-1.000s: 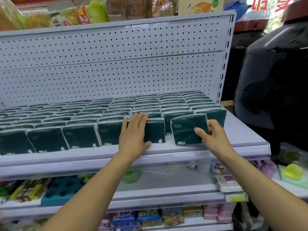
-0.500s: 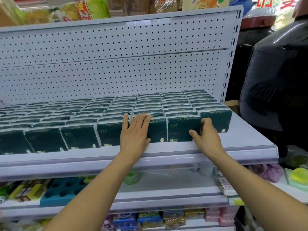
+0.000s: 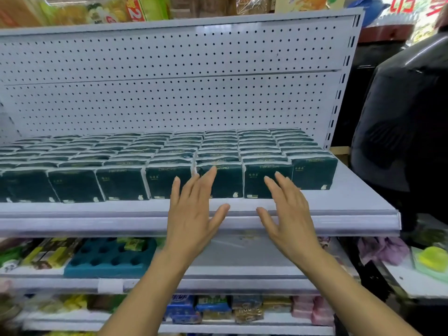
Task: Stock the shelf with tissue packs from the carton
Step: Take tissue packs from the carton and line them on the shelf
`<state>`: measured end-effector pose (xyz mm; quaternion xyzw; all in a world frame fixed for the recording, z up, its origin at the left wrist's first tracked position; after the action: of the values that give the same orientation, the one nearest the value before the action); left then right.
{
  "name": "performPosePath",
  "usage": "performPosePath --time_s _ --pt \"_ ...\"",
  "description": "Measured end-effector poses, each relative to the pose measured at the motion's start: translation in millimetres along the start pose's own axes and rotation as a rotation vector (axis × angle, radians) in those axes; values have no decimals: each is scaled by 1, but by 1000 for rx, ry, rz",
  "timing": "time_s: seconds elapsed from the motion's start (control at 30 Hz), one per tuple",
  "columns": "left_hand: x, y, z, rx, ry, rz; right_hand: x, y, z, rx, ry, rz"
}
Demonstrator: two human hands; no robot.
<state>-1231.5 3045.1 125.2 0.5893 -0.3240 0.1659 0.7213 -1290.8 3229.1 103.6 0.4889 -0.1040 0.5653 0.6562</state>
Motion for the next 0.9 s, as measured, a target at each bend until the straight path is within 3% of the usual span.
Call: performPosePath --time_s 0.2,0.53,0.9 --pt "31 -79 10 125 79 48 -26 -55 68 288 38 75" --pt "106 -246 92 434 265 299 -134 -139 194 457 102 346" --pt "227 -471 235 794 369 538 -289 -260 406 625 97 608"
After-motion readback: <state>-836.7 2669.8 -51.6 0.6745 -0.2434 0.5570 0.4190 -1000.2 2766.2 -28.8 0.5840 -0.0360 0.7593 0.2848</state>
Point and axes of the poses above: each hand's wrist, its own y-axis towards the middle knuckle, its own x-axis out of the back of the hand, z = x × y, the point moved 8 cm from there along y, towards the middle knuckle, and after that the axes turned 15 degrees about -x, right-handed, at the moved point
